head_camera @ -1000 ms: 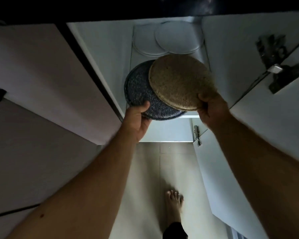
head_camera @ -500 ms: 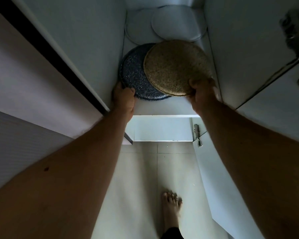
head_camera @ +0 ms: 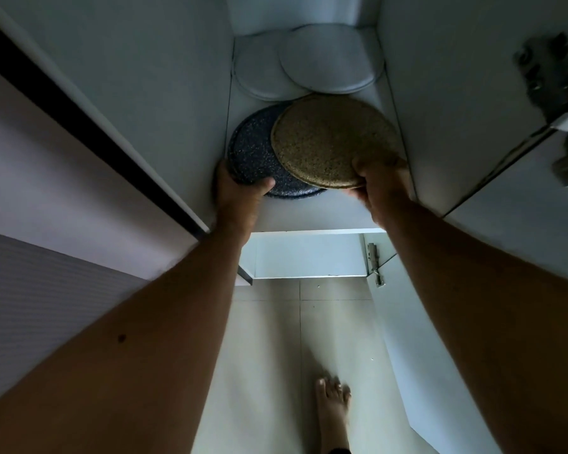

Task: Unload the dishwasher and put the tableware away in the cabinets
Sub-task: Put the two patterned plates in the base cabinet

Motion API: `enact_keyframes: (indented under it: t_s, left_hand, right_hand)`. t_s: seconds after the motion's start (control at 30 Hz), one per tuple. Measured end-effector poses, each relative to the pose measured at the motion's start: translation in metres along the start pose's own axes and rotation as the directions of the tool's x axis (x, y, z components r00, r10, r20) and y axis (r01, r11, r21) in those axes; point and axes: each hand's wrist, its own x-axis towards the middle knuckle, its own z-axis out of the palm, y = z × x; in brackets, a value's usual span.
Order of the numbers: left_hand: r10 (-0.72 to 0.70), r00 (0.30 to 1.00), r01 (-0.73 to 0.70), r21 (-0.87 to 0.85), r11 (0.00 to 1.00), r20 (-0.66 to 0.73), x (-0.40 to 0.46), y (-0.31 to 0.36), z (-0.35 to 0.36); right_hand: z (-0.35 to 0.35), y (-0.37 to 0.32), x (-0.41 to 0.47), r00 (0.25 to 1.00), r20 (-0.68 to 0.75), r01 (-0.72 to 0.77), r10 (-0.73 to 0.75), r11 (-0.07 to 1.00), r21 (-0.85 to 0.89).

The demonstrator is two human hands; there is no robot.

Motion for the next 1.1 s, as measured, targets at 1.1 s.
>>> enact_keyframes:
  t_s: [1.1]
  left_hand:
    - [0.327,0.944,-0.277,0.619,0.735,0.034,-0.021,-0.012,0.023]
  right_hand:
    - [0.011,0.008,-0.045,0.898,-0.223,0.250,-0.379,0.857,-0.451]
